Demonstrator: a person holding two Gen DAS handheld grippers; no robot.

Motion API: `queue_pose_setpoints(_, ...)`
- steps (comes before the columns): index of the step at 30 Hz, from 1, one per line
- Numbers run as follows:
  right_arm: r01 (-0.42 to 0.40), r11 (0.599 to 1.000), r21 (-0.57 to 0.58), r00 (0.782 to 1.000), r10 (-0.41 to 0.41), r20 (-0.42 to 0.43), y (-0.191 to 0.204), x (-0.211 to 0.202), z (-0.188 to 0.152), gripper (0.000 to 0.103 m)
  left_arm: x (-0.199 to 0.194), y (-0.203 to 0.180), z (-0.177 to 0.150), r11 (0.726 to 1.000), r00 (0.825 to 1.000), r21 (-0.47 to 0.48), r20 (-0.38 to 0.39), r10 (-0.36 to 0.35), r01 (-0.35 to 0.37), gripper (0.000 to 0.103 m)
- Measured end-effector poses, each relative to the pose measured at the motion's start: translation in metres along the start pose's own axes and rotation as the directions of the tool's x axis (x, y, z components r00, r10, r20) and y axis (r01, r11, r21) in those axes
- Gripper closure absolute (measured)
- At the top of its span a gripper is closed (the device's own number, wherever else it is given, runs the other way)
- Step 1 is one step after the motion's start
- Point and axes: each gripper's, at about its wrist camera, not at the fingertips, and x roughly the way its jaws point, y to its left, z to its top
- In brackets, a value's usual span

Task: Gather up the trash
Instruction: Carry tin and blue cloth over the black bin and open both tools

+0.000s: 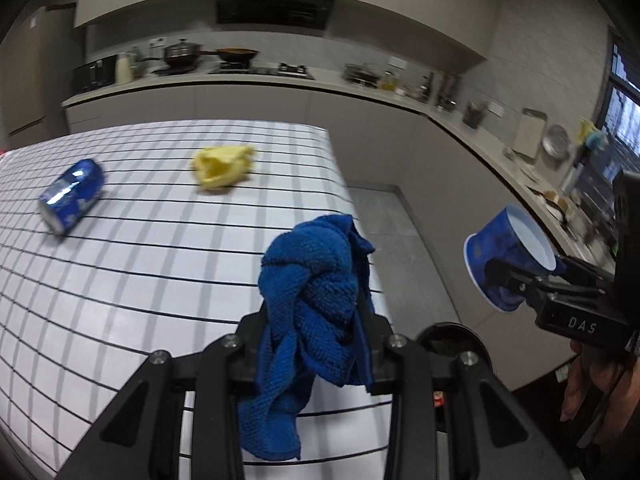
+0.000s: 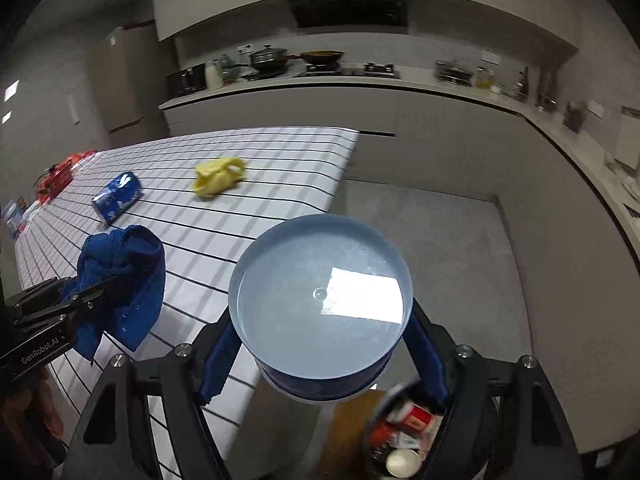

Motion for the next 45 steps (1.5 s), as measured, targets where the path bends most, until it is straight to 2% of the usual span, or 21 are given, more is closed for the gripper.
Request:
queue_pose_setpoints(5, 0.063, 0.997, 0.054, 0.998, -0.063, -0.004, -0.055, -0.028, -0.025, 0.025, 0.009, -0.058, -0.004, 0.996, 0.997, 0.062, -0.019, -0.069, 0.070, 0.068)
queue_pose_setpoints(11, 0.113, 0.990, 0.090, 0.994, -0.111, -0.019, -0.104, -0.051, -0.052, 0.025, 0.022, -0.108, -0.014, 0.985, 0.991, 0.117, -0.059, -0.118, 0.125, 0.068)
queue_pose_setpoints(21, 0.143, 0.985, 0.100, 0.984, -0.131, -0.120, -0.163, -0.047, -0.108, 0.025, 0.055, -0.164, -0.054, 0.976, 0.977, 0.150, -0.168, -0.132, 0.158, 0.068)
queue_pose_setpoints(35, 0.058, 0.998, 0.015, 0.967, -0.052, -0.248, -0.198, 0.003, -0.157, 0.025, 0.106, -0.196, -0.094, 0.984, 0.956, 0.123, -0.282, -0.086, 0.125, 0.068)
queue_pose_setpoints(40, -0.001, 0.998, -0.069, 0.953, -0.020, -0.303, -0.197, 0.031, -0.169, 0.025, 0.127, -0.203, -0.101, 0.985, 0.944, 0.110, -0.318, -0.094, 0.135, 0.067)
queue_pose_setpoints(41, -0.013, 0.996, -0.087, 0.950, -0.015, -0.312, -0.196, 0.037, -0.170, 0.024, 0.133, -0.204, -0.102, 0.983, 0.938, 0.102, -0.327, -0.111, 0.151, 0.062)
queue_pose_setpoints(42, -0.031, 0.993, -0.114, 0.948, -0.007, -0.318, -0.194, 0.045, -0.171, 0.024, 0.139, -0.202, -0.103, 0.983, 0.936, 0.098, -0.332, -0.114, 0.155, 0.040)
queue_pose_setpoints(43, -0.046, 0.985, -0.166, 0.949, -0.008, -0.315, -0.192, 0.053, -0.174, 0.020, 0.145, -0.200, -0.104, 0.987, 0.940, 0.098, -0.329, -0.089, 0.128, 0.026)
queue_pose_setpoints(44, -0.041, 0.975, -0.219, 0.953, -0.028, -0.302, -0.189, 0.060, -0.177, 0.001, 0.147, -0.196, -0.104, 0.991, 0.947, 0.096, -0.317, -0.056, 0.090, 0.009)
queue_pose_setpoints(45, -0.017, 0.960, -0.279, 0.945, -0.076, -0.317, -0.190, 0.072, -0.185, 0.000, 0.149, -0.191, -0.104, 0.994, 0.950, 0.082, -0.310, -0.049, 0.078, 0.009)
